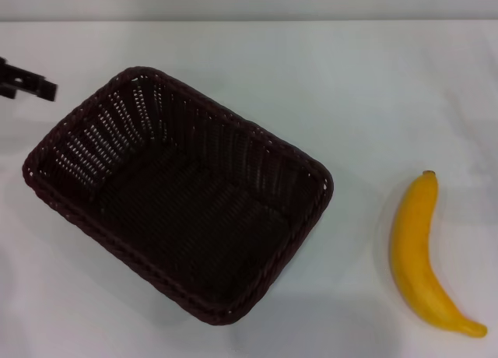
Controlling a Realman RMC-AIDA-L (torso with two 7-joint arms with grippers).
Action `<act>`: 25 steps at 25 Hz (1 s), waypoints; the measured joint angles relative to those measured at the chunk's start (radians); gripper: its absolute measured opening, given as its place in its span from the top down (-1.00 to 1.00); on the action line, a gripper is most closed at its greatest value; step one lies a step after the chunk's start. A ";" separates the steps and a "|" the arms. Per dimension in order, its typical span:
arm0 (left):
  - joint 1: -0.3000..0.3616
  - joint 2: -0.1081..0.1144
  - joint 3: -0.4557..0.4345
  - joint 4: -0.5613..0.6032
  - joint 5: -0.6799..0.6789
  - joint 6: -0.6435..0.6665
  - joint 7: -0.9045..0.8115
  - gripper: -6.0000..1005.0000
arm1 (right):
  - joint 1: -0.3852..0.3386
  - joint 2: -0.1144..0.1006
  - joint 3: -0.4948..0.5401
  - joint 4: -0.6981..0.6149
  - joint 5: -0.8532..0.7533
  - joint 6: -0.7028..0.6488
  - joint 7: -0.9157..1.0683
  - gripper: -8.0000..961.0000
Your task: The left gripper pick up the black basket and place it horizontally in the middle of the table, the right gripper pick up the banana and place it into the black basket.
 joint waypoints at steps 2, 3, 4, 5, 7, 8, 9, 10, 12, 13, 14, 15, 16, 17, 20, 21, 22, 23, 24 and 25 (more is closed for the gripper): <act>-0.024 -0.019 0.000 -0.009 0.026 0.003 0.004 -0.75 | -0.004 0.000 0.004 -0.001 0.000 0.000 0.001 -0.81; -0.031 -0.025 0.000 -0.015 0.028 0.006 0.007 -0.75 | -0.006 0.001 0.006 -0.001 0.000 0.000 0.001 -0.81; -0.038 -0.032 0.001 -0.021 0.029 0.009 0.012 -0.75 | -0.006 0.001 0.006 -0.002 0.000 -0.001 0.002 -0.81; -0.046 -0.039 0.009 -0.033 0.030 0.015 0.018 -0.75 | -0.007 0.002 0.007 -0.005 0.001 -0.001 0.004 -0.81; -0.053 -0.043 0.028 -0.051 0.032 0.025 0.023 -0.75 | -0.008 0.003 0.007 -0.009 0.001 -0.001 0.006 -0.81; -0.058 -0.043 0.054 -0.068 0.033 0.038 0.023 -0.74 | -0.008 0.003 0.007 -0.011 0.001 0.000 0.007 -0.81; -0.060 -0.044 0.077 -0.082 0.034 0.051 0.022 -0.74 | -0.008 0.003 0.007 -0.011 0.001 0.000 0.007 -0.81; -0.062 -0.046 0.095 -0.094 0.034 0.067 0.020 -0.74 | -0.008 0.003 0.007 -0.011 0.001 0.001 0.008 -0.81; -0.064 -0.055 0.113 -0.114 0.035 0.097 0.020 -0.74 | -0.007 0.003 0.007 -0.012 0.001 0.001 0.008 -0.81; -0.064 -0.060 0.116 -0.122 0.036 0.110 0.021 -0.74 | -0.006 0.003 0.007 -0.012 0.001 0.001 0.008 -0.81; -0.064 -0.065 0.119 -0.131 0.036 0.125 0.023 -0.74 | -0.005 0.003 0.007 -0.012 0.001 0.001 0.008 -0.81; -0.065 -0.070 0.122 -0.139 0.037 0.139 0.026 -0.74 | -0.005 0.003 0.007 -0.012 0.001 0.001 0.008 -0.81; -0.066 -0.073 0.125 -0.144 0.037 0.148 0.028 -0.74 | -0.005 0.003 0.007 -0.012 0.001 0.001 0.008 -0.81; -0.067 -0.079 0.132 -0.149 0.038 0.163 0.029 -0.74 | -0.005 0.003 0.007 -0.012 0.001 0.001 0.008 -0.81; -0.067 -0.090 0.150 -0.152 0.039 0.199 0.032 -0.68 | -0.005 0.003 0.006 -0.012 0.001 0.001 0.009 -0.81; -0.067 -0.093 0.155 -0.153 0.039 0.207 0.035 -0.65 | -0.005 0.003 0.005 -0.012 0.001 0.001 0.009 -0.81; -0.068 -0.095 0.160 -0.153 0.040 0.213 0.038 -0.62 | -0.005 0.003 0.004 -0.012 0.001 0.001 0.010 -0.81; -0.069 -0.095 0.165 -0.154 0.041 0.214 0.041 -0.59 | -0.004 0.003 0.003 -0.012 0.001 0.001 0.010 -0.81; -0.070 -0.096 0.169 -0.156 0.041 0.216 0.043 -0.56 | -0.004 0.003 0.002 -0.012 0.001 0.001 0.010 -0.81; -0.071 -0.096 0.171 -0.157 0.042 0.216 0.043 -0.53 | -0.005 0.003 0.002 -0.012 0.001 0.001 0.011 -0.81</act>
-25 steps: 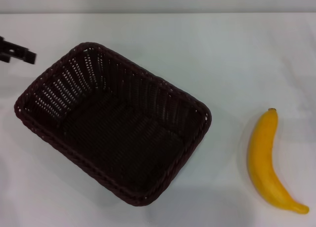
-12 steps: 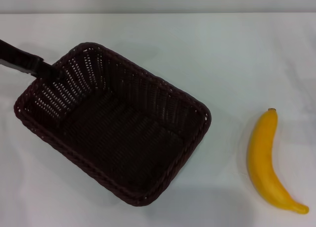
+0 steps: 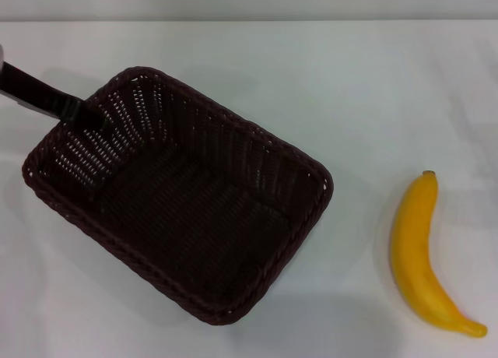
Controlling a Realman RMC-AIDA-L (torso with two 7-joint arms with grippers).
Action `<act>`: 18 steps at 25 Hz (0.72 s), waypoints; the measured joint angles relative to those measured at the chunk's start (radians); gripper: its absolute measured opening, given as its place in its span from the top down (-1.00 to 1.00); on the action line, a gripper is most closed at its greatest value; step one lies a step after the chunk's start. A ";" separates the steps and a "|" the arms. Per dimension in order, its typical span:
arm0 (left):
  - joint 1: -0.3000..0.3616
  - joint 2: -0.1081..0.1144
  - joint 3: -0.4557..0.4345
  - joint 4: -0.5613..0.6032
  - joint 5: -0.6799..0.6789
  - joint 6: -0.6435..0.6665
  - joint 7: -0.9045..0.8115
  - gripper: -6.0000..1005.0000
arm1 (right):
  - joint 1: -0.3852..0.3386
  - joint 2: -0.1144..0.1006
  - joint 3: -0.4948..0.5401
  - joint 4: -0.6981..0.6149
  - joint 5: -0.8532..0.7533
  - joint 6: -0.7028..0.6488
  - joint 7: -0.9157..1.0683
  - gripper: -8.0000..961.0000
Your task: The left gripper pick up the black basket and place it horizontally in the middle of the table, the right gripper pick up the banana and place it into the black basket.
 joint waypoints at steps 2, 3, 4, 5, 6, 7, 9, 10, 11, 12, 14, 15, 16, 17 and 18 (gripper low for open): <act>-0.003 0.000 0.003 -0.003 0.001 0.000 0.000 -0.47 | 0.000 0.001 0.000 0.000 0.000 0.000 0.009 -0.81; -0.005 0.000 0.003 -0.004 0.001 0.001 0.000 -0.44 | -0.001 0.001 0.001 0.000 0.000 0.000 0.015 -0.81; -0.005 0.000 0.004 -0.004 0.001 0.001 0.000 -0.41 | -0.001 0.001 0.002 0.000 0.000 0.000 0.020 -0.81; -0.005 0.000 0.004 -0.004 0.001 0.001 0.000 -0.34 | -0.001 0.001 0.003 0.000 0.000 0.000 0.023 -0.81; -0.005 0.000 0.004 -0.004 0.001 0.001 0.000 -0.26 | -0.001 0.001 0.003 0.000 0.000 0.000 0.024 -0.81; -0.005 0.000 0.004 -0.004 0.001 0.001 0.000 -0.19 | -0.001 0.001 0.004 0.000 0.000 0.000 0.025 -0.81; -0.003 0.000 0.004 -0.004 0.001 0.000 0.003 -0.04 | -0.001 0.001 0.003 0.000 0.000 0.000 0.025 -0.81; -0.003 0.000 0.004 -0.004 0.000 -0.003 0.006 0.04 | 0.000 0.001 0.000 0.000 0.000 0.000 0.025 -0.81; -0.001 0.001 0.002 -0.004 -0.002 -0.007 0.009 0.28 | 0.001 0.002 -0.001 0.000 0.000 0.000 0.025 -0.81; -0.001 0.003 0.001 -0.004 -0.003 -0.011 0.011 0.52 | 0.001 0.001 -0.002 0.000 0.000 0.000 0.025 -0.81; 0.002 0.008 0.000 -0.004 -0.010 -0.026 0.012 0.56 | 0.002 0.001 -0.002 0.000 0.000 0.000 0.025 -0.81; 0.004 0.011 -0.001 -0.004 -0.013 -0.034 0.012 0.58 | 0.002 0.001 -0.003 0.000 0.000 0.000 0.025 -0.81; 0.004 0.011 -0.001 -0.004 -0.013 -0.034 0.012 0.60 | 0.003 0.001 -0.003 0.000 0.000 0.000 0.025 -0.81; 0.008 0.013 -0.005 -0.004 -0.015 -0.043 0.012 0.62 | 0.003 0.001 -0.004 0.000 -0.001 0.000 0.025 -0.81; 0.012 0.015 -0.020 -0.004 -0.016 -0.056 0.015 0.64 | 0.003 0.001 -0.004 0.000 -0.002 0.000 0.025 -0.81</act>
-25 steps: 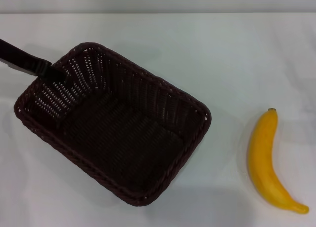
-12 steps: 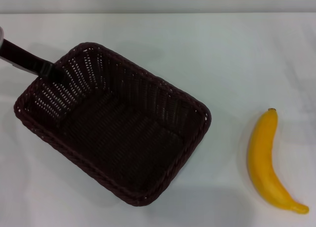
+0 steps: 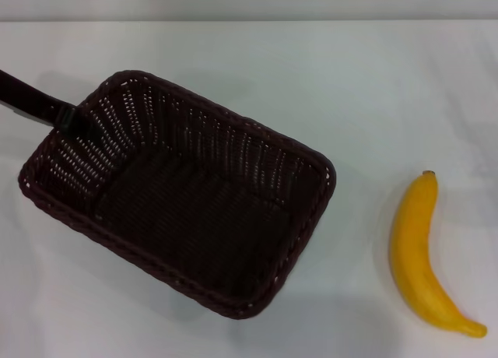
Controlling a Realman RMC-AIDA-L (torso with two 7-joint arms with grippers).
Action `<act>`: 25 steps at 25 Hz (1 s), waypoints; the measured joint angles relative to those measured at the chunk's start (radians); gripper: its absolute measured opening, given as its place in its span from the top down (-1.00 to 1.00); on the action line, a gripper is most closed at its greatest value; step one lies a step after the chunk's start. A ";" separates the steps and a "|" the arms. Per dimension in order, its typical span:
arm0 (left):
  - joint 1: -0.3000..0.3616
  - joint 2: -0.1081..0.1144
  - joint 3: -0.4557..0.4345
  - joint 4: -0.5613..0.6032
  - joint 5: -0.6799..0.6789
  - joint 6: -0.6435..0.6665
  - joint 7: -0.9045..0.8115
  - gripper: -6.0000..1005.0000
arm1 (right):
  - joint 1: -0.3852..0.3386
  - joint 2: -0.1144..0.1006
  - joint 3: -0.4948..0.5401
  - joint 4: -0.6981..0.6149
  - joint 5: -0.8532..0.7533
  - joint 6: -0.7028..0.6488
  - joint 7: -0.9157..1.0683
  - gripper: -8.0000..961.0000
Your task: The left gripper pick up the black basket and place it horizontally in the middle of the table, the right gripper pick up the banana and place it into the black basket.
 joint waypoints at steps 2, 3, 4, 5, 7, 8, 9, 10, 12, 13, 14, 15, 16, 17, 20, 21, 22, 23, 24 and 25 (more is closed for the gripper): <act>0.005 0.001 -0.031 0.000 -0.004 -0.019 0.011 0.65 | 0.000 0.000 -0.001 0.000 -0.001 0.000 0.000 -0.81; 0.013 0.004 -0.072 0.002 -0.016 -0.041 0.025 0.65 | 0.000 0.000 -0.001 0.000 -0.001 0.000 0.000 -0.81; 0.016 0.005 -0.087 0.004 -0.024 -0.045 0.028 0.65 | -0.001 0.000 -0.001 0.000 -0.002 0.000 0.000 -0.81; 0.022 0.007 -0.107 0.007 -0.034 -0.049 0.032 0.65 | -0.001 -0.001 -0.001 0.000 -0.002 0.001 0.000 -0.81; 0.042 0.015 -0.159 0.015 -0.068 -0.052 0.039 0.65 | -0.003 -0.001 -0.001 0.000 -0.002 0.001 0.000 -0.81; 0.056 0.022 -0.180 0.017 -0.093 -0.052 0.044 0.66 | -0.003 -0.002 -0.001 0.000 -0.002 0.001 0.000 -0.81; 0.068 0.026 -0.191 0.017 -0.112 -0.054 0.047 0.66 | -0.005 -0.002 -0.001 0.000 -0.002 0.001 0.000 -0.81; 0.080 0.031 -0.196 0.017 -0.141 -0.057 0.048 0.66 | -0.005 -0.002 0.000 0.000 -0.002 0.002 0.000 -0.81; 0.109 0.040 -0.202 0.016 -0.199 -0.067 0.047 0.66 | -0.007 -0.002 0.002 0.000 -0.001 0.002 0.000 -0.81; 0.119 0.041 -0.202 0.016 -0.220 -0.075 0.046 0.66 | -0.008 -0.003 0.004 0.000 0.000 0.002 0.000 -0.81; 0.134 0.042 -0.202 0.017 -0.254 -0.086 0.044 0.66 | -0.009 -0.003 0.006 0.000 0.001 0.002 0.000 -0.81; 0.147 0.044 -0.202 0.017 -0.286 -0.096 0.041 0.66 | -0.010 -0.004 0.006 0.000 0.001 0.002 0.000 -0.81; 0.158 0.046 -0.202 0.017 -0.315 -0.102 0.035 0.66 | -0.010 -0.004 0.007 0.000 0.001 0.002 0.000 -0.81; 0.169 0.048 -0.203 0.015 -0.340 -0.107 0.027 0.66 | -0.009 -0.004 0.007 0.000 0.001 0.001 0.000 -0.81; 0.205 0.049 -0.203 0.013 -0.415 -0.103 -0.024 0.66 | -0.005 -0.005 0.008 0.000 0.001 -0.001 0.000 -0.81; 0.214 0.048 -0.203 0.012 -0.431 -0.097 -0.036 0.66 | -0.004 -0.006 0.008 0.000 0.001 -0.002 0.000 -0.81; 0.223 0.045 -0.203 0.012 -0.444 -0.088 -0.050 0.66 | -0.003 -0.006 0.008 0.000 0.002 -0.003 0.000 -0.81; 0.236 0.041 -0.203 0.012 -0.461 -0.071 -0.069 0.66 | -0.003 -0.006 0.009 0.000 0.002 -0.003 0.000 -0.81; 0.244 0.037 -0.203 0.011 -0.472 -0.053 -0.088 0.66 | -0.002 -0.007 0.009 0.000 0.002 -0.003 -0.001 -0.81; 0.256 0.030 -0.203 0.009 -0.487 -0.021 -0.117 0.66 | -0.003 -0.007 0.009 0.000 0.002 -0.003 -0.001 -0.81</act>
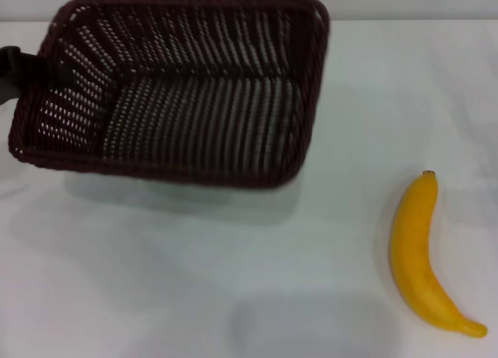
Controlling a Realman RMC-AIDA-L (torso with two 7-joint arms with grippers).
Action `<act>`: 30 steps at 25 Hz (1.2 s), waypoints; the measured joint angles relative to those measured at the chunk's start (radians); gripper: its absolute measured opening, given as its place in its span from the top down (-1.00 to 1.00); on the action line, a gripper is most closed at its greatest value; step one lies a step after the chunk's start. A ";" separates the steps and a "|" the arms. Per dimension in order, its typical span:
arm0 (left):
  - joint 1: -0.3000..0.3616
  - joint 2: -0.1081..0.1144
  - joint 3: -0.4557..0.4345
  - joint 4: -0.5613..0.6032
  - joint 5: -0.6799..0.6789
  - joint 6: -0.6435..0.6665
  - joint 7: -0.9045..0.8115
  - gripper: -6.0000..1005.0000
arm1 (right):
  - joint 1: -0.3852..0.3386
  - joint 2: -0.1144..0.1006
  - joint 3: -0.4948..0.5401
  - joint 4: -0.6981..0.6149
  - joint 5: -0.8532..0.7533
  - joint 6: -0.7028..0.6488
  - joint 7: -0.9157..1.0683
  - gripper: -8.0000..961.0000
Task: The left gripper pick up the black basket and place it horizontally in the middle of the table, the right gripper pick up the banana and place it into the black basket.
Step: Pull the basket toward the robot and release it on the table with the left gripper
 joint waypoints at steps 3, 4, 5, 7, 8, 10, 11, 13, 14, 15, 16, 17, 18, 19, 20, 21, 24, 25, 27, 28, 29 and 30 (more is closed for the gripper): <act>0.019 -0.021 0.000 -0.013 -0.023 0.070 -0.045 0.66 | -0.004 0.000 0.000 0.001 0.000 0.009 0.000 -0.81; 0.021 -0.025 0.000 -0.019 -0.024 0.084 -0.050 0.66 | -0.005 0.000 0.000 0.002 0.000 0.013 0.000 -0.81; 0.019 -0.028 0.002 -0.031 -0.023 0.097 -0.056 0.66 | -0.005 0.001 0.000 0.002 0.000 0.013 0.000 -0.81; 0.014 -0.034 0.006 -0.058 -0.020 0.123 -0.063 0.65 | -0.005 0.001 0.000 0.000 0.000 0.013 0.000 -0.81; 0.009 -0.039 0.008 -0.075 -0.018 0.142 -0.063 0.65 | -0.005 0.001 0.000 0.000 0.000 0.012 0.000 -0.81; 0.001 -0.052 0.011 -0.092 -0.010 0.166 -0.060 0.64 | -0.006 0.001 0.000 0.000 0.000 0.010 0.000 -0.81; -0.004 -0.060 0.013 -0.096 0.003 0.180 -0.059 0.63 | -0.007 0.001 0.000 0.000 0.000 0.010 -0.001 -0.81; -0.018 -0.068 0.013 -0.099 0.023 0.201 -0.063 0.63 | -0.007 -0.001 0.000 0.000 0.000 0.009 -0.003 -0.81; -0.025 -0.070 0.014 -0.103 0.033 0.210 -0.067 0.62 | -0.007 -0.001 0.000 0.000 0.000 0.008 -0.004 -0.81; -0.032 -0.070 0.014 -0.107 0.041 0.218 -0.071 0.62 | -0.007 -0.002 0.000 0.000 0.000 0.008 -0.004 -0.81; -0.039 -0.072 0.013 -0.112 0.051 0.226 -0.074 0.61 | -0.007 -0.002 0.000 0.000 0.000 0.008 -0.005 -0.81; -0.046 -0.075 0.014 -0.117 0.062 0.234 -0.076 0.61 | -0.007 -0.002 0.000 0.000 0.000 0.008 -0.005 -0.81; -0.054 -0.079 0.013 -0.120 0.077 0.244 -0.080 0.60 | -0.007 -0.002 0.000 0.000 0.000 0.008 -0.005 -0.81; -0.062 -0.084 0.014 -0.123 0.092 0.256 -0.086 0.60 | -0.006 -0.002 0.000 0.000 0.000 0.008 -0.005 -0.81; -0.067 -0.087 0.014 -0.124 0.100 0.264 -0.090 0.60 | -0.006 -0.002 0.000 0.000 0.000 0.008 -0.005 -0.81; -0.074 -0.090 0.014 -0.125 0.107 0.273 -0.095 0.59 | -0.006 -0.002 0.000 0.000 0.000 0.008 -0.006 -0.81; -0.096 -0.094 0.013 -0.128 0.130 0.285 -0.099 0.58 | -0.007 -0.002 0.000 0.000 0.000 0.002 -0.007 -0.81; -0.103 -0.095 0.013 -0.129 0.138 0.286 -0.102 0.58 | -0.007 -0.002 0.000 0.000 0.000 0.000 -0.008 -0.81; -0.117 -0.096 0.013 -0.133 0.152 0.288 -0.109 0.57 | -0.008 -0.002 0.005 0.000 0.000 -0.003 -0.008 -0.81; -0.123 -0.096 0.014 -0.135 0.157 0.290 -0.112 0.56 | -0.009 -0.002 0.008 0.000 0.000 -0.003 -0.008 -0.81; -0.130 -0.096 0.014 -0.138 0.163 0.294 -0.115 0.56 | -0.010 -0.002 0.012 0.000 0.000 -0.003 -0.008 -0.81; -0.135 -0.096 0.014 -0.140 0.169 0.296 -0.117 0.56 | -0.011 -0.002 0.014 0.000 0.000 -0.003 -0.008 -0.81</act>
